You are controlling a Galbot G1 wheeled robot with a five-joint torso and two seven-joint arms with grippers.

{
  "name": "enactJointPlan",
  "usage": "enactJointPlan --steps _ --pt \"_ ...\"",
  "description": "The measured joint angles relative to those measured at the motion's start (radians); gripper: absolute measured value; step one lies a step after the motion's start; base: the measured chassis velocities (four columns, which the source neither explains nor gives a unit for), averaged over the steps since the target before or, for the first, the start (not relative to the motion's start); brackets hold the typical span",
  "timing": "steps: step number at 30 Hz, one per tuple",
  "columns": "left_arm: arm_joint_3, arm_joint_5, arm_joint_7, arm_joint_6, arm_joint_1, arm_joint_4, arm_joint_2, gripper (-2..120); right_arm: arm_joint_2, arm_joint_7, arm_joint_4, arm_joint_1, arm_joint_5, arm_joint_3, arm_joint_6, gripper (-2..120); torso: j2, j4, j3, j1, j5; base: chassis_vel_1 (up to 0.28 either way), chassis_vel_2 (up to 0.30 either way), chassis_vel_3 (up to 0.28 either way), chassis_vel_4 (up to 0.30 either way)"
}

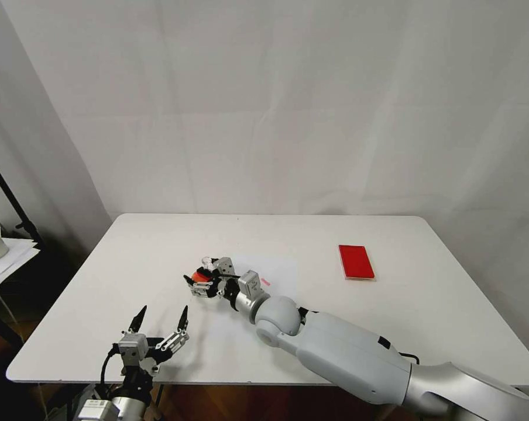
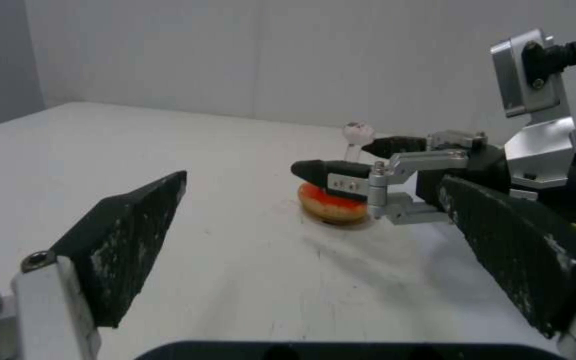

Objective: Pick up the stamp from the ink pad and place it onto another ink pad.

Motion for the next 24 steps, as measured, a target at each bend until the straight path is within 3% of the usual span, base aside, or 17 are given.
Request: enactJointPlan --steps 5,11,17,24 --pt "0.0 0.0 0.0 0.0 0.0 0.0 0.0 100 -0.003 0.001 0.017 -0.001 0.0 -0.006 -0.001 110 0.0 0.0 0.0 0.0 0.0 0.0 0.0 0.0 0.0" --pt "0.0 0.0 0.0 0.0 0.0 0.0 0.0 100 -0.004 0.003 0.029 -0.006 0.0 -0.015 -0.002 114 0.0 0.0 0.0 0.0 0.0 0.0 0.0 0.0 0.0" --pt "0.0 0.0 0.0 0.0 0.0 0.0 0.0 100 -0.007 0.009 0.03 -0.008 0.0 -0.015 -0.004 114 0.0 0.0 0.0 0.0 0.0 0.0 0.0 0.0 0.0" --pt "0.0 0.0 0.0 0.0 0.0 0.0 0.0 100 -0.024 0.016 0.042 -0.016 0.0 -0.013 -0.006 104 0.0 0.0 0.0 0.0 0.0 0.0 0.0 0.0 0.0"
